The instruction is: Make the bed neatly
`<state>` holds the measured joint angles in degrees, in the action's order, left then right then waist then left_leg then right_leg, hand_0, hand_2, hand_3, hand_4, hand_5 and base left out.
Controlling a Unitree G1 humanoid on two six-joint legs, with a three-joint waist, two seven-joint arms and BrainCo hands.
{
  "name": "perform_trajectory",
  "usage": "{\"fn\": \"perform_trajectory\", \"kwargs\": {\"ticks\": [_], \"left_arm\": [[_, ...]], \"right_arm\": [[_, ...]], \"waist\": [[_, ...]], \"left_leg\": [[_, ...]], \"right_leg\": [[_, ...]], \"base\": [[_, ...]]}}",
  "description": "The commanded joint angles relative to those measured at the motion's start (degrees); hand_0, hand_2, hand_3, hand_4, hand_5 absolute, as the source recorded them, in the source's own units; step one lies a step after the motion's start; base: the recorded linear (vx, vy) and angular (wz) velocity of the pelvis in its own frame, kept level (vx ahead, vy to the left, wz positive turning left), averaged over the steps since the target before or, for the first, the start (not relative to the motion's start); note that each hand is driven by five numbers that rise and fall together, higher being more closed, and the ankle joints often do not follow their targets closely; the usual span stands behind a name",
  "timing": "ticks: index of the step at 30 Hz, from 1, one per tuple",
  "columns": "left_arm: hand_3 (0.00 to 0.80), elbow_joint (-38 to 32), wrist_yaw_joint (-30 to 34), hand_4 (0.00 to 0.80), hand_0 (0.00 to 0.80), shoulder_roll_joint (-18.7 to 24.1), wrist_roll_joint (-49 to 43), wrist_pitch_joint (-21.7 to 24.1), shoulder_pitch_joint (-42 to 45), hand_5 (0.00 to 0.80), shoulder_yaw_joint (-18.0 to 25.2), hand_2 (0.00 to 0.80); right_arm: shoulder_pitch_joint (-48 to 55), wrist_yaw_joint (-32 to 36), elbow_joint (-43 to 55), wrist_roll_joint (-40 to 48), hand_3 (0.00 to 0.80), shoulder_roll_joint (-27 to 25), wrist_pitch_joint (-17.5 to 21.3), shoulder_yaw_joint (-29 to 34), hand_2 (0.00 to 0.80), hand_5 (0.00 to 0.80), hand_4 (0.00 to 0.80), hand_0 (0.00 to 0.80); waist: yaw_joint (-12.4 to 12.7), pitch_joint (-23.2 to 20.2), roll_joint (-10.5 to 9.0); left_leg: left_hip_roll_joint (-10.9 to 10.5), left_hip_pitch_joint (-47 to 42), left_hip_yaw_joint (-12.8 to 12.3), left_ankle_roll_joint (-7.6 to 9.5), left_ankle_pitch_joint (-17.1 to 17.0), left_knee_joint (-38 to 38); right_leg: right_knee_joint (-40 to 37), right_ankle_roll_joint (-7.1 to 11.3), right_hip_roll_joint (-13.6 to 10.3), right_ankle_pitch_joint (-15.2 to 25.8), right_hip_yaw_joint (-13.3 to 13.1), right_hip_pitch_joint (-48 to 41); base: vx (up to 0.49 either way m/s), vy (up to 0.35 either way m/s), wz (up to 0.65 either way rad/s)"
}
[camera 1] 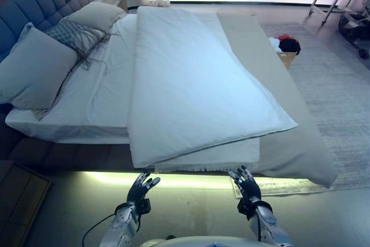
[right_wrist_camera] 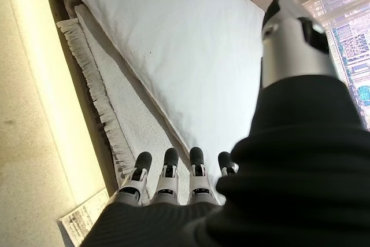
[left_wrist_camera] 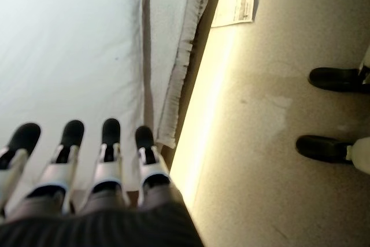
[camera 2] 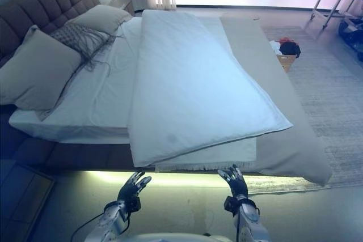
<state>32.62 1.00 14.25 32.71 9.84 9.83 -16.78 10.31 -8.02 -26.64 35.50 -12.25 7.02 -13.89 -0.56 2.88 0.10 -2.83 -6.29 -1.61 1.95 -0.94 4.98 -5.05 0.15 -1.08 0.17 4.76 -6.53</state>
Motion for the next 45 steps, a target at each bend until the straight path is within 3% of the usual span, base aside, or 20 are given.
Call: {"fn": "perform_trajectory", "kwargs": {"ticks": [1,7,11,14,17,20,22,24,26,29,34,36,37,39,43,45], "left_arm": [[0.0,0.5,1.0,0.0,0.0,0.3,0.3,2.2,-4.0,0.0,-0.4,0.0],[0.0,0.9,1.1,0.0,0.0,0.3,0.5,1.8,-3.9,0.0,0.0,0.0],[0.0,1.8,1.4,0.0,0.0,0.3,0.9,1.4,-3.5,0.0,0.9,0.0],[0.0,3.2,2.1,0.0,0.0,0.4,1.5,1.7,-3.9,0.0,1.5,0.0],[0.0,3.7,2.1,0.0,0.0,0.7,0.7,1.3,-5.2,0.0,1.0,0.0],[0.0,3.4,2.2,0.0,0.0,1.4,0.4,0.0,-6.4,0.0,0.4,0.0],[0.0,2.1,2.4,0.0,0.0,2.1,1.1,-1.0,-6.2,0.0,0.6,0.0],[0.0,1.3,2.7,0.0,0.0,2.3,1.1,-1.5,-6.0,0.0,0.8,0.0],[0.0,2.1,3.2,0.0,0.0,2.4,0.6,-1.8,-6.6,0.0,0.3,0.0],[0.0,3.1,4.2,0.0,0.0,2.2,-0.1,-1.6,-6.6,0.0,-0.7,0.0],[0.0,2.3,5.9,0.0,0.0,2.1,-1.8,-0.5,-2.6,0.0,-0.9,0.0],[0.0,1.9,6.1,0.0,0.0,2.1,-1.9,0.5,-1.0,0.0,-1.2,0.0],[0.0,2.1,6.0,0.0,0.0,2.0,-1.7,0.7,-0.8,0.0,-1.4,0.0],[0.0,2.4,4.8,0.0,0.0,1.3,-0.8,0.5,-0.8,0.0,-1.4,0.0],[0.0,2.4,4.7,0.0,0.0,1.1,0.9,1.8,-1.2,0.0,-1.7,0.0],[0.0,3.7,4.3,0.0,0.0,0.5,2.5,2.4,-2.3,0.0,-1.9,0.0]], "right_arm": [[-2.2,0.1,2.7,1.4,0.0,-0.8,2.1,0.0,0.0,0.0,0.0,0.0],[-2.5,-0.1,2.4,1.2,0.0,-0.9,2.0,0.7,0.0,0.0,0.0,0.0],[-2.4,-0.1,2.0,1.5,0.0,-0.6,2.5,1.5,0.0,0.0,0.0,0.0],[-2.6,-0.7,1.4,1.3,0.0,0.2,3.5,2.0,0.0,0.0,0.0,0.0],[-2.4,-1.7,1.3,1.6,0.0,1.0,5.1,2.1,0.0,0.0,0.0,0.0],[-1.0,-2.4,1.9,2.7,0.0,1.0,5.7,2.0,0.0,0.0,0.0,0.0],[0.7,-2.1,2.9,2.5,0.0,0.8,5.4,2.0,0.0,0.0,0.0,0.0],[1.9,-1.3,3.1,2.6,0.0,0.5,5.7,2.3,0.0,0.0,0.0,0.0],[1.5,-0.7,1.9,3.3,0.0,0.3,6.0,2.8,0.0,0.0,0.0,0.0],[0.1,-0.3,-0.4,4.3,0.0,-0.1,5.2,3.9,0.0,0.0,0.0,0.0],[1.4,1.7,-1.8,4.5,0.0,0.1,3.6,5.7,0.0,0.0,0.0,0.0],[2.0,2.7,-2.9,4.5,0.0,0.1,3.3,5.6,0.0,0.0,0.0,0.0],[2.1,3.0,-4.0,4.6,0.0,0.0,3.7,5.5,0.0,0.0,0.0,0.0],[1.9,1.9,-4.9,3.6,0.0,-0.3,3.0,5.1,0.0,0.0,0.0,0.0],[1.6,1.7,-4.9,3.3,0.0,-1.6,2.8,3.6,0.0,0.0,0.0,0.0],[0.4,2.0,-6.5,3.0,0.0,-2.5,2.9,3.8,0.0,0.0,0.0,0.0]], "waist": [[0.7,-0.2,-1.51],[1.2,-0.1,-1.66],[1.5,0.4,-1.7],[1.2,1.3,-1.63],[0.9,2.5,-0.19],[0.0,3.5,0.8],[-0.7,3.7,0.12],[-1.6,3.6,-1.11],[-2.5,3.5,-2.54],[-3.0,3.2,-3.1],[-2.5,2.6,-4.16],[-2.3,1.9,-4.31],[-2.4,1.5,-4.37],[-2.8,0.8,-4.03],[-3.1,-0.5,-3.98],[-2.9,-0.8,-4.38]], "left_leg": [[2.3,1.0,1.8,-1.56,-0.4,-1.0],[1.6,1.4,1.7,-1.36,0.9,-3.3],[0.9,2.5,1.9,-0.27,1.4,-5.3],[-0.2,3.3,2.0,1.79,1.9,-6.7],[-0.6,4.0,2.1,3.57,2.4,-8.3],[-0.8,3.1,2.0,3.66,2.9,-9.1],[-1.4,1.7,1.9,3.07,3.3,-8.8],[-2.1,0.2,2.5,2.34,4.4,-8.5],[-2.9,-1.0,3.8,1.74,6.2,-8.4],[-3.1,-1.5,5.7,1.58,8.2,-9.3],[-2.0,-2.6,5.7,1.56,11.0,-11.4],[-0.8,-3.5,5.0,0.96,11.6,-12.0],[-0.4,-3.6,5.5,0.62,11.7,-12.6],[1.3,-3.4,6.8,-0.57,9.3,-15.0],[5.6,-1.6,7.0,-2.5,0.2,-22.8],[5.0,1.2,7.4,-2.32,-2.6,-29.6]], "right_leg": [[1.4,4.56,-4.6,3.8,0.2,1.2],[1.7,5.09,-5.7,4.0,0.2,1.2],[5.8,5.59,-7.0,3.2,0.3,2.4],[15.8,6.74,-8.9,4.6,-0.3,5.8],[33.2,6.33,-11.3,9.4,-1.5,12.4],[42.2,6.24,-11.4,13.3,-2.3,18.5],[37.1,6.79,-11.9,15.1,-1.2,19.4],[27.3,7.36,-12.1,16.1,-0.7,18.9],[14.1,8.08,-12.2,16.6,-1.5,18.1],[2.7,8.73,-11.4,16.9,-3.2,16.9],[3.3,9.09,-11.7,17.3,-2.3,16.5],[5.5,8.97,-10.6,15.1,-0.9,15.9],[5.2,8.8,-9.9,14.6,-1.9,15.7],[6.4,7.56,-7.7,12.8,-4.2,15.3],[8.4,3.7,-4.2,8.4,-4.2,13.9],[8.6,2.26,-3.0,7.0,-4.4,12.8]], "base": [[0.01,0.047,0.02],[0.03,0.062,0.02],[0.039,0.11,0.0],[0.027,0.172,0.02],[0.026,0.237,0.08],[0.115,0.192,0.28],[0.219,0.011,0.51],[0.292,-0.13,0.37],[0.352,-0.204,0.13],[0.353,-0.177,0.18],[0.33,-0.187,0.35],[0.34,-0.212,0.24],[0.343,-0.241,0.09],[0.294,-0.241,0.07],[0.231,-0.241,-0.03],[0.194,-0.215,-0.06]]}}
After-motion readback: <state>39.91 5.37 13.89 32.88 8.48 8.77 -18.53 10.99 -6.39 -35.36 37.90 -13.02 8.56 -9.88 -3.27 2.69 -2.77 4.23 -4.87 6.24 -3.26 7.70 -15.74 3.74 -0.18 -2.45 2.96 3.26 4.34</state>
